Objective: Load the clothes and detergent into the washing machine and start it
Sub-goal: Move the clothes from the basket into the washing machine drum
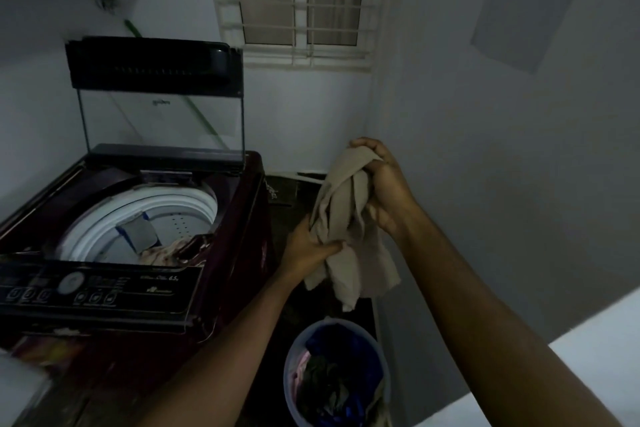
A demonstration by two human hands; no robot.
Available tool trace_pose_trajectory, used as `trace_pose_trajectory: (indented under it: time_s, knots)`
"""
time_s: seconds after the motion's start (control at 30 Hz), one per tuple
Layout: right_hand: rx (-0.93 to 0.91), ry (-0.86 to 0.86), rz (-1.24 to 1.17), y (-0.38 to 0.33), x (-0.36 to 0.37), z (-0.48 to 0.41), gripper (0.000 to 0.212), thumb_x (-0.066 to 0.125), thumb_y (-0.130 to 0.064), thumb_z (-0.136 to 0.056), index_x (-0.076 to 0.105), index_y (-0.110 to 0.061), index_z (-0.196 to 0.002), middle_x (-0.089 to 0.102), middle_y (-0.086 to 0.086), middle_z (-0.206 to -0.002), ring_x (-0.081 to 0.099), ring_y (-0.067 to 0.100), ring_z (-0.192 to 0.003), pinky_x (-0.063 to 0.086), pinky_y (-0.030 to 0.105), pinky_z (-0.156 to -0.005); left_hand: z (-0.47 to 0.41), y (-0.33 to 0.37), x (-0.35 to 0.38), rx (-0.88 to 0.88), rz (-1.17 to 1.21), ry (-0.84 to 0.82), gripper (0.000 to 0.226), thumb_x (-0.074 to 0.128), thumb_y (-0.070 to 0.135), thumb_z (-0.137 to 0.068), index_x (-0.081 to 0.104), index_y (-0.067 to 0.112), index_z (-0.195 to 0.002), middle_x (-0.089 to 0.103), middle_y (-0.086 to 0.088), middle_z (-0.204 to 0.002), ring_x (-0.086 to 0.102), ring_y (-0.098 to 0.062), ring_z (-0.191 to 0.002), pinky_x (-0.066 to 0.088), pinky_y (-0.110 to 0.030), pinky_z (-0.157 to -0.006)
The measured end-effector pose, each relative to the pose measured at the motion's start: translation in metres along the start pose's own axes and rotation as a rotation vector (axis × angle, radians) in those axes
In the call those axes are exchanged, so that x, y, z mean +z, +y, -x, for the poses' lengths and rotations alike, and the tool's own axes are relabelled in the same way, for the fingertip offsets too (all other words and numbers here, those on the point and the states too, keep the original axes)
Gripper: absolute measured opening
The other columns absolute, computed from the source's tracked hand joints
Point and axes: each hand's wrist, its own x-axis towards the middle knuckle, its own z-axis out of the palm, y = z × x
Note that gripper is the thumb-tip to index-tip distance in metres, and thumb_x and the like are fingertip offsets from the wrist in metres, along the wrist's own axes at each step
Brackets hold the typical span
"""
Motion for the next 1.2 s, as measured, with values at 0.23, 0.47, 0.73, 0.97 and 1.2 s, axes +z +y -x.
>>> trace_pose_trajectory:
  time_s: [0.23, 0.47, 0.73, 0.97, 1.2]
  knots:
    - [0.074, 0.139, 0.406, 0.017, -0.084, 0.011, 0.02, 0.051, -0.003, -0.092, 0.062, -0.019, -0.098, 0.064, 0.004, -0.09, 0.059, 0.019, -0.083, 0.048, 0.023, -0.06, -0.011, 0.023, -0.045, 0.117, -0.146, 0.119, 0.023, 0.072, 0.015, -0.082, 0.064, 0.021, -0.102, 0.07, 0.003, -0.093, 0.068, -0.02, -0.094, 0.053, -0.027, -0.074]
    - [0.189, -0.343, 0.754, 0.019, -0.098, 0.029, 0.09, 0.082, -0.009, -0.072, 0.035, -0.041, -0.142, 0.039, -0.017, -0.141, 0.04, 0.002, -0.128, 0.04, 0.025, -0.097, -0.018, 0.064, -0.039, 0.235, -0.398, 0.019, 0.024, 0.06, 0.021, -0.08, 0.063, 0.038, -0.095, 0.071, 0.011, -0.095, 0.066, -0.009, -0.09, 0.054, -0.032, -0.081]
    - [-0.189, -0.142, 0.636, 0.036, -0.059, 0.019, 0.047, 0.059, -0.013, -0.094, 0.044, -0.024, -0.138, 0.055, -0.015, -0.129, 0.054, -0.008, -0.114, 0.046, 0.022, -0.1, -0.013, 0.091, -0.03, 0.127, 0.064, -0.04, 0.037, 0.072, 0.012, -0.081, 0.065, 0.019, -0.116, 0.071, 0.0, -0.108, 0.067, -0.016, -0.102, 0.055, -0.031, -0.086]
    - [-0.141, 0.034, 0.259, 0.045, -0.017, 0.004, 0.05, 0.055, -0.026, -0.089, 0.051, -0.007, -0.134, 0.06, 0.011, -0.129, 0.059, 0.023, -0.116, 0.047, 0.04, -0.103, -0.007, 0.099, -0.018, 0.122, 0.297, -0.089, 0.056, 0.062, 0.048, -0.088, 0.052, 0.02, -0.136, 0.065, -0.003, -0.127, 0.064, -0.014, -0.115, 0.052, -0.033, -0.099]
    - [-0.025, -0.04, 0.177, 0.063, 0.023, -0.002, 0.069, 0.064, -0.054, -0.084, 0.043, -0.019, -0.141, 0.058, 0.01, -0.132, 0.058, 0.025, -0.121, 0.045, 0.05, -0.103, -0.011, 0.095, -0.032, 0.022, 0.496, -0.065, 0.065, 0.035, 0.065, -0.096, 0.057, 0.017, -0.134, 0.065, -0.011, -0.128, 0.062, -0.023, -0.12, 0.048, -0.04, -0.102]
